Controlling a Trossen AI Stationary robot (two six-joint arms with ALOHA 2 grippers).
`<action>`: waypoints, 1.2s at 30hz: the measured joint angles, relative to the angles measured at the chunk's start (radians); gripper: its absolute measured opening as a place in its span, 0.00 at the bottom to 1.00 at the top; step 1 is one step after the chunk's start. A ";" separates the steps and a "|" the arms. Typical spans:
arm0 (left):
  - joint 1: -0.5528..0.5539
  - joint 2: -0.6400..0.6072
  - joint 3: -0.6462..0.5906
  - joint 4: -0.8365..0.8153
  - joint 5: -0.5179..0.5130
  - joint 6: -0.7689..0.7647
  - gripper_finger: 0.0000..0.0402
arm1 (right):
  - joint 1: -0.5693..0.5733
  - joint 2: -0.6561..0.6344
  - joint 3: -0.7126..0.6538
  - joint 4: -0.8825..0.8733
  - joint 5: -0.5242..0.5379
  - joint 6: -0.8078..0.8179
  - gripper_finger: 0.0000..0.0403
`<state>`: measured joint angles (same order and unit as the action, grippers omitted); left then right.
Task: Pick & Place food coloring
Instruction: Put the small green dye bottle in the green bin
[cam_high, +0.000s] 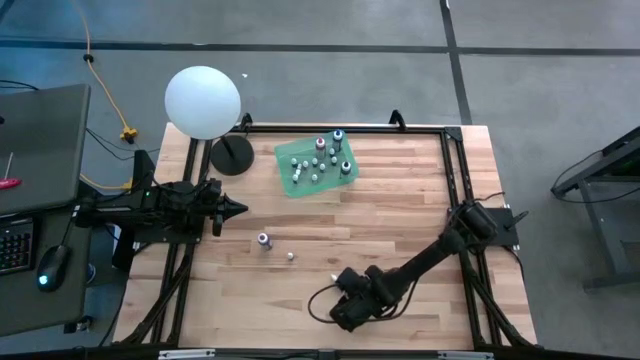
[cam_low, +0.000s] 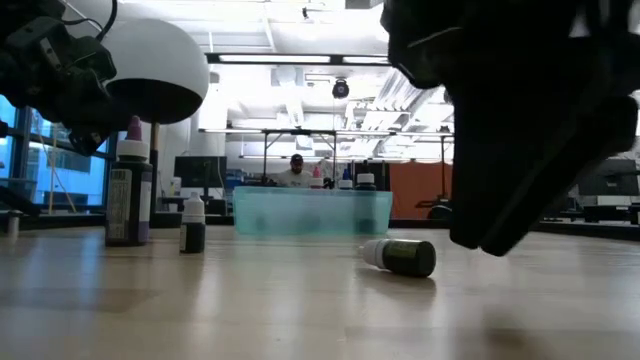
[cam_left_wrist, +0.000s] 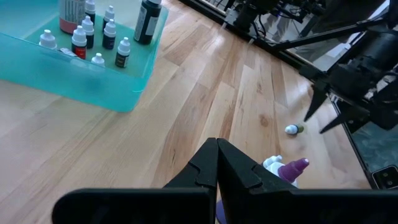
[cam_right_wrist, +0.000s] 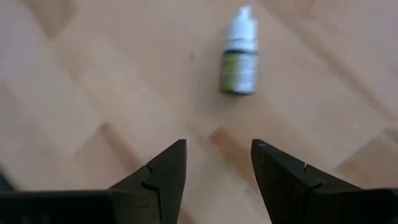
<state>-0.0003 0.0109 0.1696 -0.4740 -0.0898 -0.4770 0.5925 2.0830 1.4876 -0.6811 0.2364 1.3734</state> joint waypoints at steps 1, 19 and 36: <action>0.000 0.000 0.000 0.000 0.000 0.000 0.00 | -0.007 -0.001 0.000 -0.013 0.003 -0.007 0.43; 0.000 0.000 0.000 0.000 0.000 0.000 0.00 | -0.241 -0.043 0.002 -0.007 -0.221 -0.330 0.43; 0.000 0.000 0.000 -0.001 0.000 0.000 0.00 | -0.252 -0.016 0.004 0.014 -0.256 -0.368 0.43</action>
<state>-0.0006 0.0109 0.1696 -0.4747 -0.0895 -0.4770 0.3408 2.0671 1.4914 -0.6675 -0.0201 1.0050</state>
